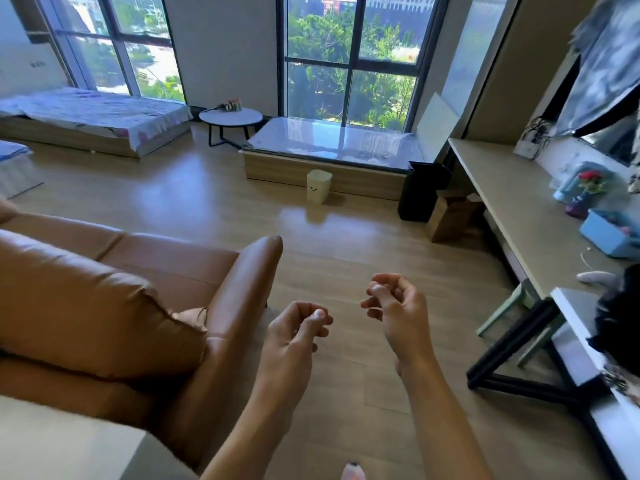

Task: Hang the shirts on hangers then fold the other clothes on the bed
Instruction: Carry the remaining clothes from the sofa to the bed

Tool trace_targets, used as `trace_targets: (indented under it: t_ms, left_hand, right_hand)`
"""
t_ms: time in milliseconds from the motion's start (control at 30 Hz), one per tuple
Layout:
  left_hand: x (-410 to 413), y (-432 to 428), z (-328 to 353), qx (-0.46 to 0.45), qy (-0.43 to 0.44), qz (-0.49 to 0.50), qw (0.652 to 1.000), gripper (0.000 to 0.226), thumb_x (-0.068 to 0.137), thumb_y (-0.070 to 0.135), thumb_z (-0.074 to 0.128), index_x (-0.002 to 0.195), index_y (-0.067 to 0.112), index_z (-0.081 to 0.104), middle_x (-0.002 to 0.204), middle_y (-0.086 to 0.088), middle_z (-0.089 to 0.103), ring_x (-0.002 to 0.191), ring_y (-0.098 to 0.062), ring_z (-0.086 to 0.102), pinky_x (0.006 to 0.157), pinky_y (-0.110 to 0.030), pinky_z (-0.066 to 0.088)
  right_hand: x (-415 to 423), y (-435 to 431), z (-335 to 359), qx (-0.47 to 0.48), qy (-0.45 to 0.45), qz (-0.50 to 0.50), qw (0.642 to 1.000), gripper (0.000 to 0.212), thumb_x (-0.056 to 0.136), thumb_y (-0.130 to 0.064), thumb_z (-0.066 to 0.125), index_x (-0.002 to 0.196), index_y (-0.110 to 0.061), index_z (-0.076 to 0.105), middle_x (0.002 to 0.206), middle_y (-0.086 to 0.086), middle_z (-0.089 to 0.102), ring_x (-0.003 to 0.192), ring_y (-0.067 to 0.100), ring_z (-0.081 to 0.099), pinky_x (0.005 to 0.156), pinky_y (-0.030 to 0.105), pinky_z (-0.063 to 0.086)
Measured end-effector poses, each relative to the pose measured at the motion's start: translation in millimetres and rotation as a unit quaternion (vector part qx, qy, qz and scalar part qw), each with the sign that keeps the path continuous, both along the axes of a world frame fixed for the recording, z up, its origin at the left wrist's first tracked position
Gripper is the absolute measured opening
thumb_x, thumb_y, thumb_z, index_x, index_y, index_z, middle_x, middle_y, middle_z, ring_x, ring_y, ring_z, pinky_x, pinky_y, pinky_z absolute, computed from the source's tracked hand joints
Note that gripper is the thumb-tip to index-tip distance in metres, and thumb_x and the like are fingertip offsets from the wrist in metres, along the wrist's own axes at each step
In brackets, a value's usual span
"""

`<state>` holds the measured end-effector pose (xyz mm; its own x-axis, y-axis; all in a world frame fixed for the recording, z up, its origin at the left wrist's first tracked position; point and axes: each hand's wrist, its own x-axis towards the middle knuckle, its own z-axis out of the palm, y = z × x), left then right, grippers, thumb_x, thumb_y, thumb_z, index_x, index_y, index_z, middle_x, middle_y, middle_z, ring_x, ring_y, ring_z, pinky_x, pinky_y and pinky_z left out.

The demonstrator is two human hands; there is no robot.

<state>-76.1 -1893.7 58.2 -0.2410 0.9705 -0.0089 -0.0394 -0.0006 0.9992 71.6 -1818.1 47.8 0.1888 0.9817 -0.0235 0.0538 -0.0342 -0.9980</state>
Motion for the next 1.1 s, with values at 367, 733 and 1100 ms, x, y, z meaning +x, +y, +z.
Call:
trace_targets:
  t_ms: [367,733,1100]
  left_hand:
    - [27,262,-2,-0.012,-0.025,0.083,0.996,0.016,0.099,0.020,0.057,0.088,0.016,0.067,0.088,-0.001,0.076,0.085,-0.020,0.067,0.073,-0.032,0.044]
    - [-16,525,-11,-0.005,-0.053,0.132,0.990,0.019,0.101,0.016,0.052,0.091,0.018,0.068,0.087,0.003,0.077,0.089,-0.020,0.069,0.078,-0.035,0.047]
    - [-107,782,10,-0.020,-0.028,0.138,0.990,0.019,0.102,0.018,0.051,0.093,0.017,0.067,0.086,0.006,0.076,0.089,-0.018,0.069,0.075,-0.031,0.048]
  right_hand:
    - [17,273,-6,0.014,-0.040,0.080,0.996,0.004,0.096,-0.016,0.063,0.098,-0.016,0.066,0.089,0.005,0.071,0.071,0.016,0.071,0.064,0.025,0.053]
    - [-47,532,-8,0.016,-0.082,0.167,0.982,0.005,0.098,-0.019,0.062,0.101,-0.017,0.065,0.093,0.003,0.071,0.075,0.014,0.071,0.072,0.032,0.058]
    - [-144,802,5,0.021,-0.065,0.192,0.979,0.005,0.098,-0.021,0.062,0.102,-0.020,0.064,0.094,0.002,0.070,0.078,0.015,0.071,0.074,0.033,0.059]
